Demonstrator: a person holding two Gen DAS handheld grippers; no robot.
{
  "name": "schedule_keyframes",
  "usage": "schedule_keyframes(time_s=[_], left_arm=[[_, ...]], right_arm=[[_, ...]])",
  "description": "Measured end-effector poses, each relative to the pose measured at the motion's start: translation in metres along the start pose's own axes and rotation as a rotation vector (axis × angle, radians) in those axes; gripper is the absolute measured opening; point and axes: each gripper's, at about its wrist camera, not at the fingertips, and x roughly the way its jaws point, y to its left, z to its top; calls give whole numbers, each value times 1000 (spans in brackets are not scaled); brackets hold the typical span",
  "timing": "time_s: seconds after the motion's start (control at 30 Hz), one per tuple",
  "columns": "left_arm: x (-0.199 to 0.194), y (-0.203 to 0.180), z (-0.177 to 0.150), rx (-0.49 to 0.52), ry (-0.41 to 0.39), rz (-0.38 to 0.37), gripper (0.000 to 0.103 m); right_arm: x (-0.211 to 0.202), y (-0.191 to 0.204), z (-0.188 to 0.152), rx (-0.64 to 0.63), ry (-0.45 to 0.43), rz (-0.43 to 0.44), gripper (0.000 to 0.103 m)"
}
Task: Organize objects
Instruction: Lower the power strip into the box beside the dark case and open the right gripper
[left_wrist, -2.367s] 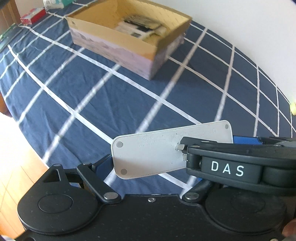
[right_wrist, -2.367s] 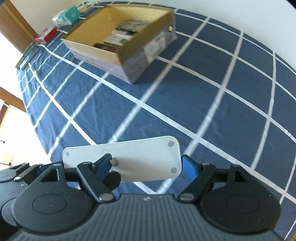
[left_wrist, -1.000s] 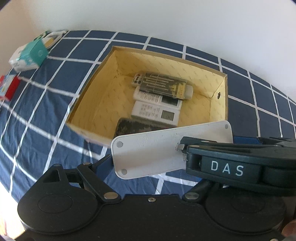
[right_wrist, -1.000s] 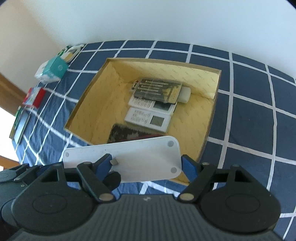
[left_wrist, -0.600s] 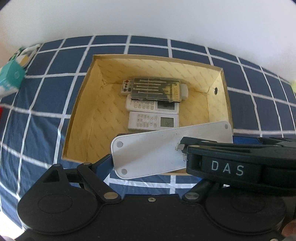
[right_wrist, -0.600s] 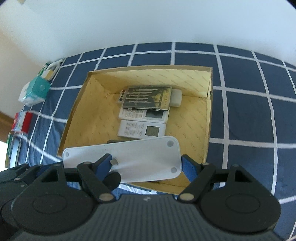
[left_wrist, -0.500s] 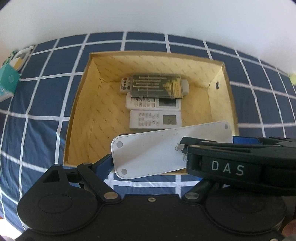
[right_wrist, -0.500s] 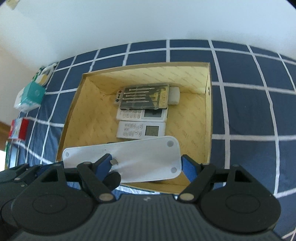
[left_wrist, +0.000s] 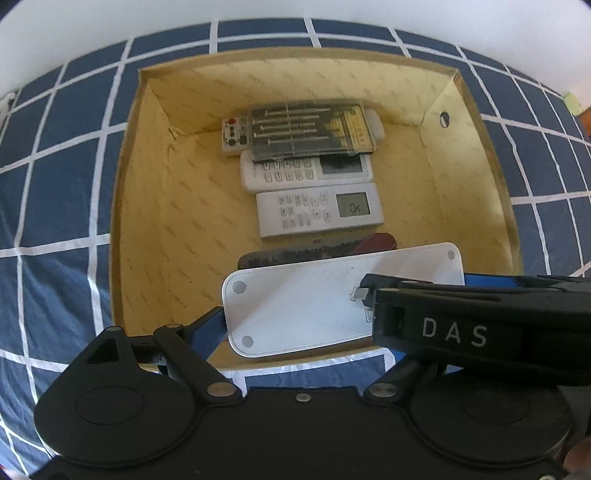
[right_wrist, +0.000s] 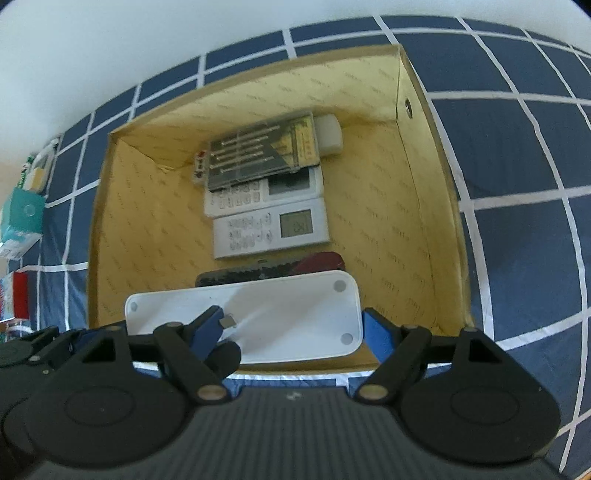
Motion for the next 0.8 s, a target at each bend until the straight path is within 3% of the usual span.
schedule_keyframes(time_s=[0.8], left_arm=[[47, 11, 1, -27, 98, -41, 88]], right_arm=[[50, -6, 4, 23, 102, -42, 80]])
